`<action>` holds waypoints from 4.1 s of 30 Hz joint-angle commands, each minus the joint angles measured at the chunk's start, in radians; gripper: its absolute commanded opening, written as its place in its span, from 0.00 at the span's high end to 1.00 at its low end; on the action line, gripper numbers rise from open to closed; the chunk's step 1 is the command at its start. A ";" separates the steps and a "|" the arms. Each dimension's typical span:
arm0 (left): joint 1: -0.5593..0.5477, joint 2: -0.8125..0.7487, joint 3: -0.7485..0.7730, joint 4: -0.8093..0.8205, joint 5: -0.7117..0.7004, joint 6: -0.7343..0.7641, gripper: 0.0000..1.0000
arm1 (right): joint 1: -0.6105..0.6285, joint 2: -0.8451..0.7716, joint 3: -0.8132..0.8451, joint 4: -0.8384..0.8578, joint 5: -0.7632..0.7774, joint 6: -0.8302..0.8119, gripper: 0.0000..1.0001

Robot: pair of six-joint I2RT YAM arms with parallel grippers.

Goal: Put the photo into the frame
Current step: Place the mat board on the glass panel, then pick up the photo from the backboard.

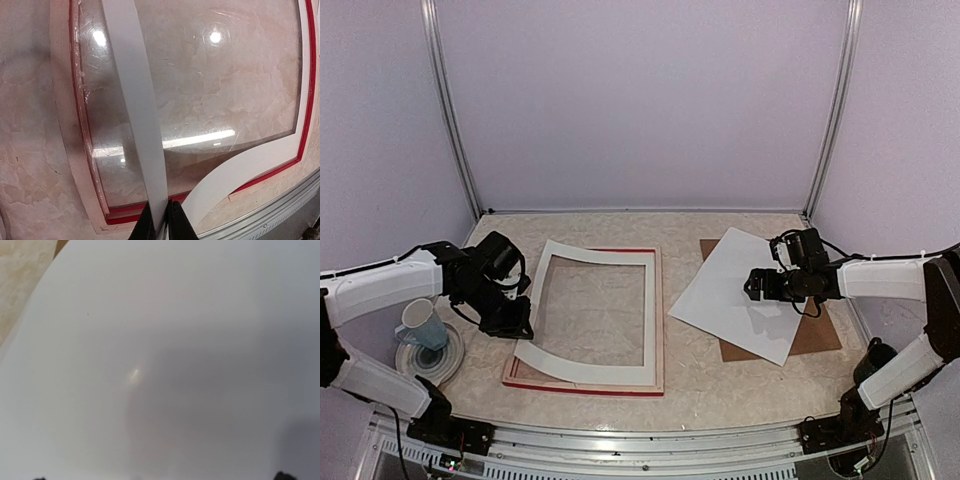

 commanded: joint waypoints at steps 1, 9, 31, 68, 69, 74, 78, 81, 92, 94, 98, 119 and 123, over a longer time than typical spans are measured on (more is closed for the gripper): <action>-0.012 0.006 -0.005 0.022 -0.033 -0.005 0.90 | 0.008 0.008 -0.004 0.018 -0.006 -0.009 0.01; -0.012 0.002 0.012 -0.005 -0.065 -0.003 0.72 | 0.008 0.007 -0.004 0.016 -0.007 -0.009 0.01; -0.012 -0.028 0.111 -0.120 -0.154 -0.020 0.21 | 0.008 0.008 -0.008 0.024 -0.014 -0.009 0.01; -0.126 0.412 0.484 0.491 -0.035 0.014 0.08 | -0.131 -0.085 -0.098 0.040 -0.146 0.204 0.01; -0.148 0.436 0.502 0.509 -0.017 0.010 0.07 | -0.145 -0.094 -0.107 0.039 -0.150 0.213 0.01; -0.227 0.558 0.612 0.540 0.008 0.039 0.01 | -0.194 -0.162 -0.138 -0.003 -0.120 0.216 0.01; -0.258 0.625 0.683 0.571 0.059 0.041 0.01 | -0.233 -0.207 -0.149 -0.046 -0.086 0.212 0.01; -0.277 0.682 0.737 0.604 0.105 0.037 0.01 | -0.280 -0.227 -0.172 -0.047 -0.084 0.225 0.01; -0.329 0.915 0.923 0.669 0.175 0.038 0.01 | -0.385 -0.095 -0.033 -0.039 -0.014 0.222 0.01; -0.337 0.934 0.928 0.684 0.185 0.037 0.01 | -0.402 -0.061 0.009 -0.040 0.003 0.223 0.01; -0.355 0.962 0.924 0.690 0.197 0.035 0.01 | -0.440 0.017 0.091 -0.028 0.006 0.233 0.01; -0.398 1.025 0.867 0.729 0.245 0.006 0.07 | -0.549 0.431 0.306 0.108 -0.113 0.244 0.13; -0.399 1.045 0.869 0.733 0.245 -0.007 0.10 | -0.550 0.454 0.305 0.151 -0.129 0.246 0.14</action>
